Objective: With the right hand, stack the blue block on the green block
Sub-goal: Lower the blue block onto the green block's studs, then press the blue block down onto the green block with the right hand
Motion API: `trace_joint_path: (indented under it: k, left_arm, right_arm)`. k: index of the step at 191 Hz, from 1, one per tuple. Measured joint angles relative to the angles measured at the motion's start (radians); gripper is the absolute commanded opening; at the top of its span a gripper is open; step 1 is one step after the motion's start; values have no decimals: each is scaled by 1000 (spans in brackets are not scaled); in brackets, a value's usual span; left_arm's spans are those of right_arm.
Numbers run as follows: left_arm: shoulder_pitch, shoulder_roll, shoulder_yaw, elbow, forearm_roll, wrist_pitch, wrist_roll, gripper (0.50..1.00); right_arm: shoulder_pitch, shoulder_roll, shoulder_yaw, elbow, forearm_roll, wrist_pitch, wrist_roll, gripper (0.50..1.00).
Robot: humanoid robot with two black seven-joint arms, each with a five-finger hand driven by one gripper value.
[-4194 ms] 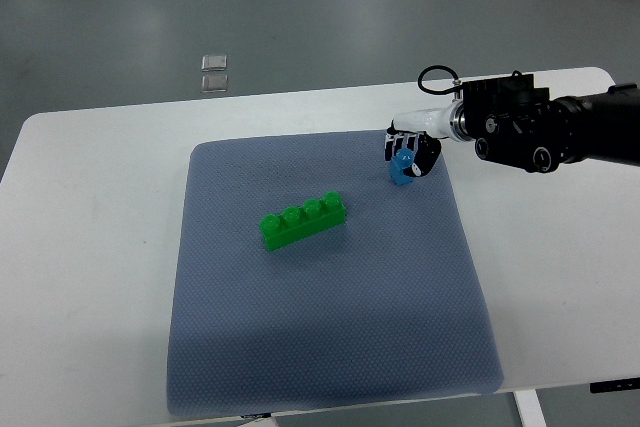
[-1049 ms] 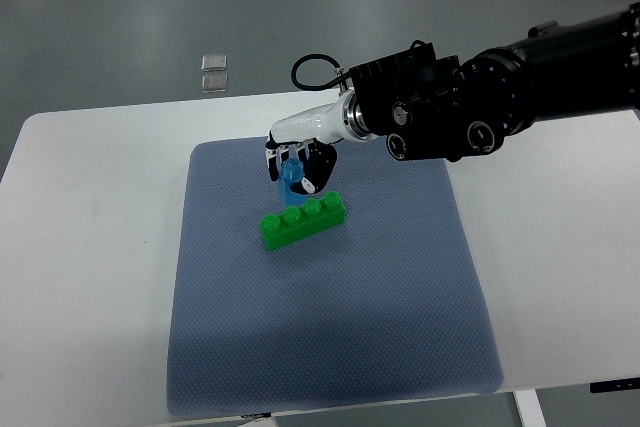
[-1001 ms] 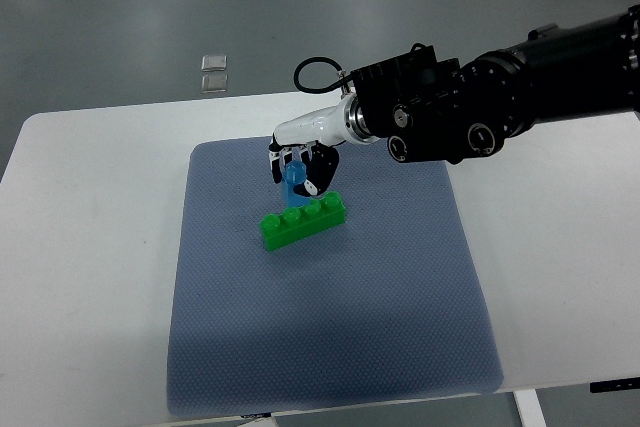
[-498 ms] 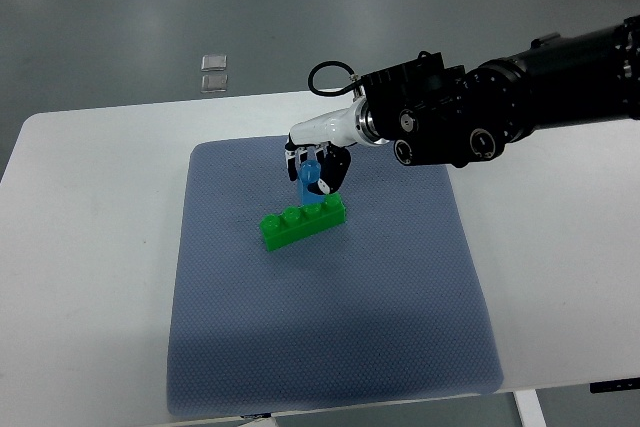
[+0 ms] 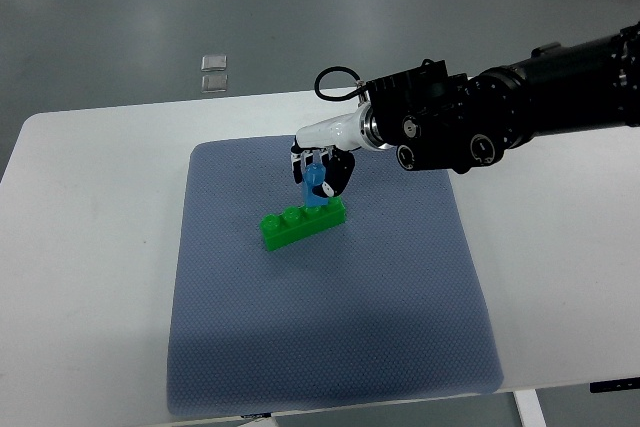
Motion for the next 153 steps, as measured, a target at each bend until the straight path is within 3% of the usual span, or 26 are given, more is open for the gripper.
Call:
trace_joint_path:
  k: [153]
  left_arm:
    - [0, 0, 0, 0, 0, 0, 0, 1000]
  right_arm:
    - [-42, 0, -2, -17, -1, -19, 0, 535]
